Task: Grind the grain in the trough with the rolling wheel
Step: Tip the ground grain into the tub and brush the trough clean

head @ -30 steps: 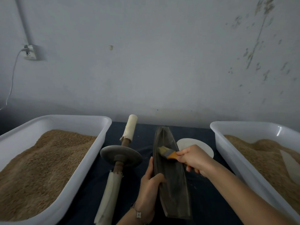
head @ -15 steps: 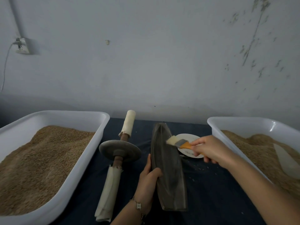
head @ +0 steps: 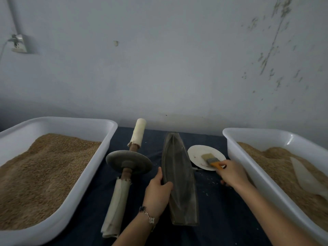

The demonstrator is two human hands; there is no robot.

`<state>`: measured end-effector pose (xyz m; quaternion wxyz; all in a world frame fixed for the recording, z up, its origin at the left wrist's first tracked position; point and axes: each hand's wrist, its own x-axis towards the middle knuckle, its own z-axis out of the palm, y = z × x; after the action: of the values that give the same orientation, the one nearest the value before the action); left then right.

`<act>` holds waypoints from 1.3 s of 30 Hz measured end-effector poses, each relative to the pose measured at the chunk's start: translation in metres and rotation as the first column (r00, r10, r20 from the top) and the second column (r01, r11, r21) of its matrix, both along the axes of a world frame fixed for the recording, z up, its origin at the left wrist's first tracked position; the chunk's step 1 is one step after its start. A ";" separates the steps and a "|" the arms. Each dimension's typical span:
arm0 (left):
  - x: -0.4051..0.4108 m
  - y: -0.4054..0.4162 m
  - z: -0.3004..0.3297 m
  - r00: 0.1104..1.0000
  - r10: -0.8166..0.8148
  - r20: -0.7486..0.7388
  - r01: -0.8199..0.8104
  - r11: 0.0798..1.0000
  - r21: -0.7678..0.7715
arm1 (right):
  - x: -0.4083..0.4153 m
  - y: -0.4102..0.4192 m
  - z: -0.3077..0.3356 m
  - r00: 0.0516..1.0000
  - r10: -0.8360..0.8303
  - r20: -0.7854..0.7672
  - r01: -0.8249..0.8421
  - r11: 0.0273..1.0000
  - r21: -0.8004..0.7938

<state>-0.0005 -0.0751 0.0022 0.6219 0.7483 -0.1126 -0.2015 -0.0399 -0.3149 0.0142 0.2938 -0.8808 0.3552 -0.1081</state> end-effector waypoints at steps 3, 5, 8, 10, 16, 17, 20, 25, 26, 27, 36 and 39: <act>-0.002 0.003 0.005 0.993 -0.010 0.118 -0.003 0.994 0.109 | 0.000 -0.002 -0.006 1.000 0.012 -0.013 -0.013 0.998 -0.062; -0.005 0.006 0.007 0.971 -0.015 0.237 -0.037 0.976 0.212 | -0.003 -0.001 -0.009 0.997 0.029 -0.069 -0.039 0.989 -0.140; -0.012 0.010 0.014 0.925 -0.011 0.381 -0.130 0.930 0.343 | -0.005 0.001 -0.011 0.984 0.059 -0.165 -0.092 0.976 -0.197; -0.016 0.013 0.020 0.886 -0.039 0.462 -0.175 0.894 0.412 | -0.005 0.004 -0.011 0.952 0.061 -0.299 -0.143 0.955 -0.260; -0.031 0.059 0.032 0.718 0.019 0.696 -0.405 0.824 0.395 | 0.009 0.045 0.040 0.981 0.191 -0.037 -0.177 0.801 -0.572; -0.031 0.070 0.030 0.660 0.038 0.751 -0.472 0.798 0.374 | 0.019 0.060 0.055 0.953 0.302 0.033 -0.219 0.757 -0.616; -0.024 0.090 0.022 0.679 0.034 0.733 -0.559 0.671 0.487 | 0.058 0.111 0.088 0.798 0.599 0.068 -0.344 0.544 -0.765; -0.010 0.098 0.010 0.915 0.060 0.399 -0.318 0.716 0.621 | 0.111 0.161 0.086 0.699 0.672 -0.245 -0.488 0.197 -0.850; -0.009 0.098 0.008 0.931 0.056 0.361 -0.287 0.726 0.625 | 0.117 0.164 0.081 0.699 0.655 -0.289 -0.500 0.158 -0.851; -0.007 0.099 0.005 0.938 0.055 0.341 -0.273 0.725 0.633 | 0.122 0.166 0.075 0.695 0.640 -0.328 -0.521 0.132 -0.843; 0.005 0.099 -0.002 0.959 0.037 0.279 -0.221 0.715 0.664 | 0.148 0.164 0.038 0.680 0.592 -0.432 -0.531 -0.008 -0.847; 0.008 0.101 -0.001 0.947 0.055 0.317 -0.256 0.726 0.639 | 0.148 0.162 0.037 0.710 0.549 -0.442 -0.469 -0.100 -0.877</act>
<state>0.0078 0.0259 0.0009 0.3027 0.9491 -0.0542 -0.0687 0.1083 -0.1524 0.0517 -0.3119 -0.9090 -0.1744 -0.2146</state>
